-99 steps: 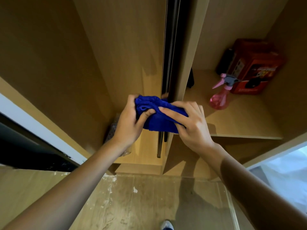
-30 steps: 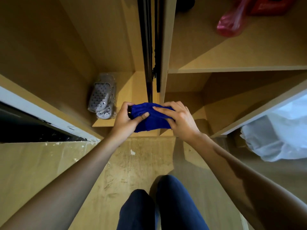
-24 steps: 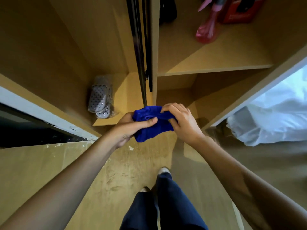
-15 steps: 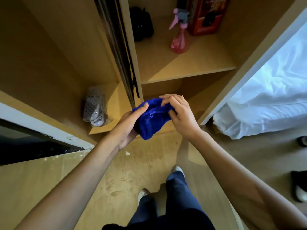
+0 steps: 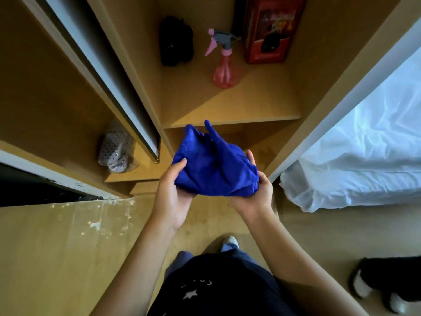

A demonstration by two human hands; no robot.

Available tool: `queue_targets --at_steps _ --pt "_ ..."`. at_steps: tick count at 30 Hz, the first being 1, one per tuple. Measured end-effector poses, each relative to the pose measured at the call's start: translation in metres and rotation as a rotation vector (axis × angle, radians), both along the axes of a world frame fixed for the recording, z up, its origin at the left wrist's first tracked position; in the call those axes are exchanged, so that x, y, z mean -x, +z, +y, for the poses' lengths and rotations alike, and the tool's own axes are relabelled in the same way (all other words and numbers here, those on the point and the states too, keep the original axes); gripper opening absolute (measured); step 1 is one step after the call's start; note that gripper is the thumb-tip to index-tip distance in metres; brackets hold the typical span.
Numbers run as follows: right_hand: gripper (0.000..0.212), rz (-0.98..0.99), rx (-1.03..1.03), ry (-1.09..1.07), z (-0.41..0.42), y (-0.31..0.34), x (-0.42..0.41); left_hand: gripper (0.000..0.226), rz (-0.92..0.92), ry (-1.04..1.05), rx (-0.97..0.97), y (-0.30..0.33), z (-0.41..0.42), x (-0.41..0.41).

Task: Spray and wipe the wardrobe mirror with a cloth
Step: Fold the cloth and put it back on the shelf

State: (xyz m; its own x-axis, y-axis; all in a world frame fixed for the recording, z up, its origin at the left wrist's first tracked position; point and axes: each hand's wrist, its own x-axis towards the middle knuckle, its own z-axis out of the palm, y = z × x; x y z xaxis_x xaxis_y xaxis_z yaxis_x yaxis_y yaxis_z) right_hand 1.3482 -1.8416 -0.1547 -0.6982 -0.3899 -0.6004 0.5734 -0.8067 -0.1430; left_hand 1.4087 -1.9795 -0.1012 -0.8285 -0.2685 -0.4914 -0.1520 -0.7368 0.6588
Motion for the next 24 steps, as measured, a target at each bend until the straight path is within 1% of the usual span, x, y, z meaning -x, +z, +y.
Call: queue_targets --at_steps 1,2,4,5,7,9,10,11,12,13,14,15,16,17,18,19,20,21,23,24 --pt "0.035 -0.039 0.041 0.007 0.003 0.001 0.004 0.037 0.005 0.014 -0.028 0.000 0.004 0.002" --pt "0.038 -0.063 0.072 0.034 0.005 0.003 0.006 0.040 0.009 0.030 -0.055 -0.001 0.007 0.003" --pt "0.060 -0.033 0.116 0.144 0.008 0.002 0.008 0.042 0.010 0.052 -0.085 -0.002 0.012 0.005" --pt "0.063 -0.011 0.120 0.197 0.009 0.002 0.008 0.041 0.003 0.060 -0.094 -0.002 0.014 0.005" --pt "0.057 -0.008 0.085 0.277 0.010 0.002 0.012 0.036 -0.017 0.083 -0.107 -0.006 0.014 0.006" --pt "0.048 -0.047 0.038 0.311 0.013 -0.002 0.016 0.032 -0.056 0.101 -0.126 -0.013 0.008 0.004" --pt "0.045 -0.063 0.016 0.320 0.015 -0.003 0.018 0.029 -0.094 0.117 -0.103 -0.019 0.004 0.003" --pt "0.044 -0.063 -0.010 0.335 0.015 -0.002 0.019 0.024 -0.144 0.117 -0.042 -0.023 0.000 0.001" --pt "0.041 -0.052 -0.038 0.349 0.014 0.002 0.020 0.019 -0.219 0.104 0.078 -0.030 -0.003 0.000" --pt "0.038 -0.041 -0.064 0.358 0.013 0.005 0.022 0.017 -0.313 0.060 0.256 -0.035 -0.005 -0.003" --pt "0.037 -0.021 -0.092 0.372 0.011 0.008 0.023 0.018 -0.405 -0.035 0.500 -0.038 -0.004 -0.005" --pt "0.037 0.008 -0.128 0.396 0.009 0.012 0.025 0.024 -0.464 -0.170 0.770 -0.040 -0.002 -0.007" --pt "0.037 0.037 -0.165 0.419 0.007 0.014 0.026 0.041 -0.442 -0.287 0.993 -0.041 -0.001 -0.010" --pt "0.037 0.075 -0.217 0.448 0.004 0.016 0.025 0.056 -0.365 -0.371 1.099 -0.040 0.002 -0.011" --pt "0.037 0.123 -0.283 0.475 -0.001 0.019 0.024 0.058 -0.245 -0.411 1.072 -0.037 0.006 -0.010" --pt "0.038 0.176 -0.351 0.506 -0.005 0.020 0.021 0.051 -0.123 -0.412 0.942 -0.028 0.013 -0.005" --pt "0.041 0.239 -0.406 0.543 -0.010 0.022 0.018 0.043 -0.046 -0.430 0.785 -0.025 0.019 0.000" --pt "0.047 0.315 -0.446 0.594 -0.016 0.025 0.014 0.041 0.000 -0.427 0.664 -0.019 0.024 0.005" --pt "0.063 0.452 -0.506 0.708 -0.024 0.030 0.005 0.046 0.025 -0.395 0.587 -0.021 0.026 0.009" --pt "0.067 0.490 -0.516 0.747 -0.027 0.030 0.003 0.046 0.035 -0.374 0.558 -0.023 0.025 0.009"
